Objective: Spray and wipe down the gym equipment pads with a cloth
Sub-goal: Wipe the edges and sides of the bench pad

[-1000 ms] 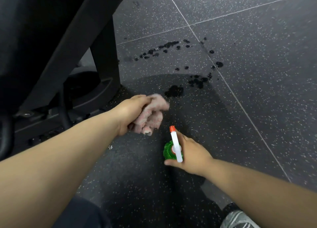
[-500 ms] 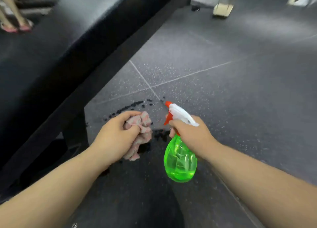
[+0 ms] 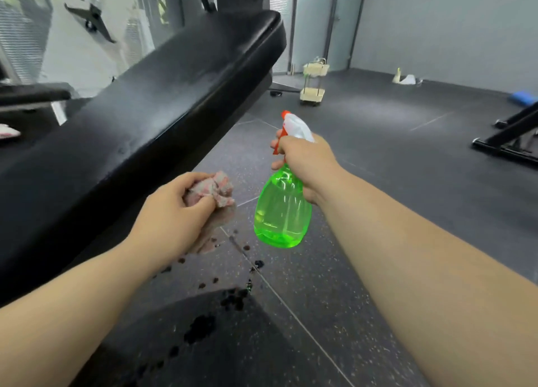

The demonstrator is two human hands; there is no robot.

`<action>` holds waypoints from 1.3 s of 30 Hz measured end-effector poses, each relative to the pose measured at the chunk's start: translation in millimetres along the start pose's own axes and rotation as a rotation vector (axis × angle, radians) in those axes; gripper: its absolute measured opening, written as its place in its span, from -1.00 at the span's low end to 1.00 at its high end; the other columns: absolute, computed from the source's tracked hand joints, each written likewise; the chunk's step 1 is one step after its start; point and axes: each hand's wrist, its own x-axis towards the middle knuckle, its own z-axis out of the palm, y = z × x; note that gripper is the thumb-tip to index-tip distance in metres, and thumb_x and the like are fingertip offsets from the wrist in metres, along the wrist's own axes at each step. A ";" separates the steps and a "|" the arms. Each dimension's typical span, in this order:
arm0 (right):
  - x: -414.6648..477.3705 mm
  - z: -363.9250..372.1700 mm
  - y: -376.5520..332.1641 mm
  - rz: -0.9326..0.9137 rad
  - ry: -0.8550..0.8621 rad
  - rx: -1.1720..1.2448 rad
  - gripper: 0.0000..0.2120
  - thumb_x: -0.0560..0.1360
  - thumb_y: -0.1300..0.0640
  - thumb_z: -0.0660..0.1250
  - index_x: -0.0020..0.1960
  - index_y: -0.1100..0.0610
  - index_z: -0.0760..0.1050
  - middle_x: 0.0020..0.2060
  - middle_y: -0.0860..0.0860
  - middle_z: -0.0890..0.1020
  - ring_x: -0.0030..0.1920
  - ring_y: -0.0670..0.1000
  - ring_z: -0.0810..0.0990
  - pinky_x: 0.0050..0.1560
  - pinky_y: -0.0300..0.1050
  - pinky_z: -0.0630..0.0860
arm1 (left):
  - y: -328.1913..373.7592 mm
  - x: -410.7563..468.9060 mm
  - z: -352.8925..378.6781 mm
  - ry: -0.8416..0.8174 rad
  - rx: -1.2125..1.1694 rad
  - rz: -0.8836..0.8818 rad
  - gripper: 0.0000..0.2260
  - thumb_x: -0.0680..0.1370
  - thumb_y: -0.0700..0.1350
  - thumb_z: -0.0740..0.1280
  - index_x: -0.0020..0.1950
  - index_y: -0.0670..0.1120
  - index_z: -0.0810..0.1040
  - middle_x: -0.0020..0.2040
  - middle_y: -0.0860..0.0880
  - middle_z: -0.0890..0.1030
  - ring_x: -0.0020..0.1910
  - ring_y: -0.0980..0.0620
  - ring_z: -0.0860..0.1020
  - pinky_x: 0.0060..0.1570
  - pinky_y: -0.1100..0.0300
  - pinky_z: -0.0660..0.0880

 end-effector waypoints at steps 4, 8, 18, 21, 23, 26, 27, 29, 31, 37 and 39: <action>6.0 6.8 -7.7 0.005 0.006 -0.054 -0.82 0.53 0.24 0.24 0.05 0.07 0.55 -0.10 0.01 0.57 -0.35 0.00 0.46 -0.30 -0.23 0.46 | -4.6 -2.9 -1.3 -0.003 -0.023 -0.006 -0.72 0.53 -0.15 0.32 -0.02 0.28 0.53 -0.16 0.19 0.62 -0.35 0.30 0.59 -0.49 0.44 0.40; 8.8 13.0 1.2 0.035 0.032 -0.125 -0.90 0.53 0.16 0.23 -0.13 0.05 0.50 -0.23 0.04 0.53 -0.39 0.01 0.44 -0.25 -0.17 0.42 | -10.4 -4.1 0.7 -0.015 -0.075 -0.037 -0.71 0.55 -0.18 0.30 0.02 0.26 0.55 -0.15 0.17 0.63 -0.38 0.26 0.61 -0.51 0.43 0.42; -16.2 23.8 31.8 -0.009 -0.112 -0.282 -0.86 0.49 0.18 0.23 -0.11 0.00 0.55 -0.17 0.04 0.56 -0.33 0.01 0.48 -0.20 -0.06 0.48 | -54.2 -31.7 8.4 -0.033 -0.089 -0.088 -0.69 0.52 -0.16 0.32 -0.03 0.31 0.52 -0.10 0.29 0.60 -0.19 0.33 0.59 -0.36 0.46 0.40; -34.5 38.0 46.6 -0.066 -0.153 -0.393 -0.88 0.49 0.17 0.21 -0.14 0.06 0.51 -0.20 0.06 0.54 -0.22 0.09 0.46 0.01 0.18 0.56 | -76.2 -48.7 -0.3 0.005 -0.059 -0.150 -0.72 0.53 -0.14 0.32 0.04 0.28 0.55 -0.09 0.28 0.61 -0.17 0.38 0.56 -0.29 0.47 0.39; -49.5 48.6 54.0 -0.060 -0.185 -0.467 -0.92 0.50 0.19 0.21 -0.17 0.14 0.43 -0.14 0.20 0.60 -0.18 0.21 0.51 0.10 0.25 0.54 | -85.9 -60.1 -10.9 0.035 -0.073 -0.206 -0.73 0.54 -0.14 0.32 0.07 0.24 0.56 -0.10 0.23 0.64 -0.22 0.28 0.60 -0.34 0.42 0.43; -75.1 71.4 63.5 -0.083 -0.271 -0.518 -0.97 0.48 0.16 0.25 -0.13 0.08 0.45 -0.17 0.18 0.59 -0.15 0.24 0.56 0.02 0.27 0.56 | -97.4 -79.8 -33.8 0.065 -0.034 -0.259 -0.73 0.53 -0.13 0.31 0.08 0.24 0.56 -0.09 0.24 0.63 -0.23 0.25 0.59 -0.34 0.42 0.40; -83.1 79.5 66.5 -0.093 -0.297 -0.530 -0.95 0.49 0.14 0.26 -0.15 0.07 0.46 -0.22 0.10 0.58 -0.17 0.19 0.57 -0.02 0.20 0.57 | -101.2 -86.8 -41.9 0.073 -0.025 -0.277 -0.73 0.53 -0.13 0.31 0.09 0.25 0.55 -0.09 0.24 0.62 -0.23 0.25 0.59 -0.37 0.45 0.39; -98.3 92.9 71.7 -0.142 -0.362 -0.609 -0.90 0.52 0.12 0.25 -0.17 0.02 0.43 -0.24 0.00 0.55 -0.17 0.11 0.54 -0.13 0.00 0.50 | -109.3 -100.4 -55.6 0.100 -0.037 -0.314 -0.72 0.53 -0.15 0.31 0.09 0.24 0.55 -0.12 0.19 0.64 -0.26 0.23 0.60 -0.43 0.47 0.41; -115.0 109.9 76.4 -0.165 -0.430 -0.649 -0.92 0.53 0.14 0.24 -0.13 0.02 0.45 -0.23 -0.01 0.54 -0.16 0.10 0.52 -0.16 -0.04 0.46 | -119.3 -117.7 -71.0 0.147 -0.060 -0.364 -0.71 0.54 -0.18 0.30 0.09 0.23 0.55 -0.15 0.14 0.65 -0.30 0.20 0.61 -0.48 0.47 0.42; -161.8 169.8 102.9 -0.144 -0.649 -0.795 -0.94 0.52 0.12 0.21 -0.13 0.01 0.42 -0.20 -0.06 0.52 -0.13 0.10 0.52 -0.12 0.00 0.48 | -167.7 -170.6 -119.5 0.198 0.063 -0.520 -0.72 0.50 -0.13 0.31 0.05 0.27 0.53 -0.19 0.17 0.64 -0.33 0.17 0.62 -0.38 0.34 0.51; -177.2 188.3 109.4 -0.155 -0.710 -0.816 -0.94 0.53 0.11 0.20 -0.05 0.04 0.44 -0.16 -0.02 0.55 -0.12 0.11 0.54 -0.06 0.02 0.52 | -183.4 -185.4 -134.4 0.198 0.119 -0.556 -0.73 0.51 -0.11 0.32 0.04 0.29 0.51 -0.14 0.19 0.63 -0.34 0.22 0.61 -0.39 0.43 0.45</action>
